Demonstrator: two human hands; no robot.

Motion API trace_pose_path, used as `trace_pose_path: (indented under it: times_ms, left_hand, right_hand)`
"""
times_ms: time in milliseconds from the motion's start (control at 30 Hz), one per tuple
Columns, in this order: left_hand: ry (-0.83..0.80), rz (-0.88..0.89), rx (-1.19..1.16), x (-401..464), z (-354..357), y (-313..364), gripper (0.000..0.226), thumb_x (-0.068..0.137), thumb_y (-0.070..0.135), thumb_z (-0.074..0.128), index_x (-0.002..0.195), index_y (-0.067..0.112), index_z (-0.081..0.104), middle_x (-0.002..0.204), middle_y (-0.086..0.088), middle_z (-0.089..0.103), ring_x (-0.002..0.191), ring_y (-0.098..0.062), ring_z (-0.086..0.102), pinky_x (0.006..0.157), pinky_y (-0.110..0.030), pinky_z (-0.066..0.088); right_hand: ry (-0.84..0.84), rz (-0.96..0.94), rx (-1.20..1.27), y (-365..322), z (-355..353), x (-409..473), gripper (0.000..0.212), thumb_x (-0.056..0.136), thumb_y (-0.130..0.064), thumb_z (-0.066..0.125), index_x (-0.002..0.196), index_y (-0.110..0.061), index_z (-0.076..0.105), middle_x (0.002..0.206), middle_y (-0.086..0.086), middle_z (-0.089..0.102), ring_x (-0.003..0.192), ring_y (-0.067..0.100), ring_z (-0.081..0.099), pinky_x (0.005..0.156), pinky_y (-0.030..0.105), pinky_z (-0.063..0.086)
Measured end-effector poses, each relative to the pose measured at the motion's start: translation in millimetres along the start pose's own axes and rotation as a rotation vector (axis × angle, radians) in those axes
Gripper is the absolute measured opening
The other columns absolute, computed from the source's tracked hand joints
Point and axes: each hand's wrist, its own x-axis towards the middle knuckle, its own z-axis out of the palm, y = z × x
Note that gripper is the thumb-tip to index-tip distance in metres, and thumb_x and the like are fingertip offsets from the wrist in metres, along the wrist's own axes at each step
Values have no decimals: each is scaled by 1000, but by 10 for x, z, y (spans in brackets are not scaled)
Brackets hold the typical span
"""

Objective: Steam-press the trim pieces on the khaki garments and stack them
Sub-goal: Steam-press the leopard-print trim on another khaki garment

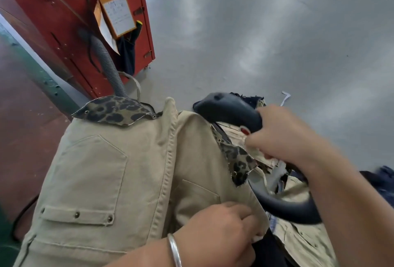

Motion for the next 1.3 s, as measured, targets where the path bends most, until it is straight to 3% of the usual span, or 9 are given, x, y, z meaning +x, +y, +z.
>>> trace_pose_path:
  times_ms: [200,267,400,533,867,967,1033,1200,1300]
  left_hand:
    - [47,8,4,-48,0,-51,52,79,32,30,119,17,59,113,0,56,108,-19,51,88,-37,46]
    - [73,9,2,-35,24,-52,53,78,34,28,114,18,62,109,1,58,105,-18,53,82,-38,49]
    - [72,53,2,8,35,-56,46,75,32,33,103,18,67,98,-1,63,92,-22,62,68,-36,54]
    - [-9,39,40,2,33,-86,53,76,35,27,116,19,59,111,-4,55,104,-27,54,82,-43,49]
    - [25,1,-13,-61,-9,-14,33,84,22,45,114,17,58,110,0,53,106,-20,47,84,-41,45]
    - [75,34,-34,-86,-4,-23,34,83,25,41,111,18,60,107,1,54,101,-19,49,80,-39,48]
    - [106,44,-36,-91,4,-44,39,79,29,35,107,19,62,100,1,55,94,-18,51,74,-36,50]
    - [114,64,-27,-57,28,-71,41,75,30,35,100,19,66,93,2,60,87,-18,58,66,-35,54]
    - [95,80,-62,-72,9,-71,33,71,30,43,93,22,67,88,3,60,80,-18,61,56,-30,54]
  right_hand:
    - [28,-11,-15,397,-538,-359,17,58,-23,75,69,-22,63,44,2,63,33,12,59,35,29,47]
    - [-34,20,-116,492,-551,-585,25,50,-35,77,70,-37,63,50,-11,65,34,4,56,39,25,45]
    - [-158,7,-289,525,-366,-762,46,43,-50,49,87,-61,53,65,-29,62,47,4,58,46,30,50]
    - [-239,40,-368,313,-190,-662,15,70,-39,65,83,-35,60,62,-7,63,52,1,57,47,21,45]
    - [-52,55,-30,-79,-290,41,10,80,-3,64,89,-5,60,63,12,67,40,18,62,43,32,55]
    - [-10,53,25,100,-569,-144,12,74,-3,69,74,-13,63,42,5,61,31,15,56,31,26,44]
    - [-27,54,-61,219,-660,-383,14,60,-23,73,72,-26,66,41,2,62,30,15,57,34,30,47]
    - [-195,78,-200,353,-481,-790,43,38,-43,52,78,-56,59,44,-11,59,32,6,51,38,28,43]
    - [-285,90,-281,310,-264,-734,21,55,-37,63,76,-36,61,57,-29,61,45,0,59,42,24,46]
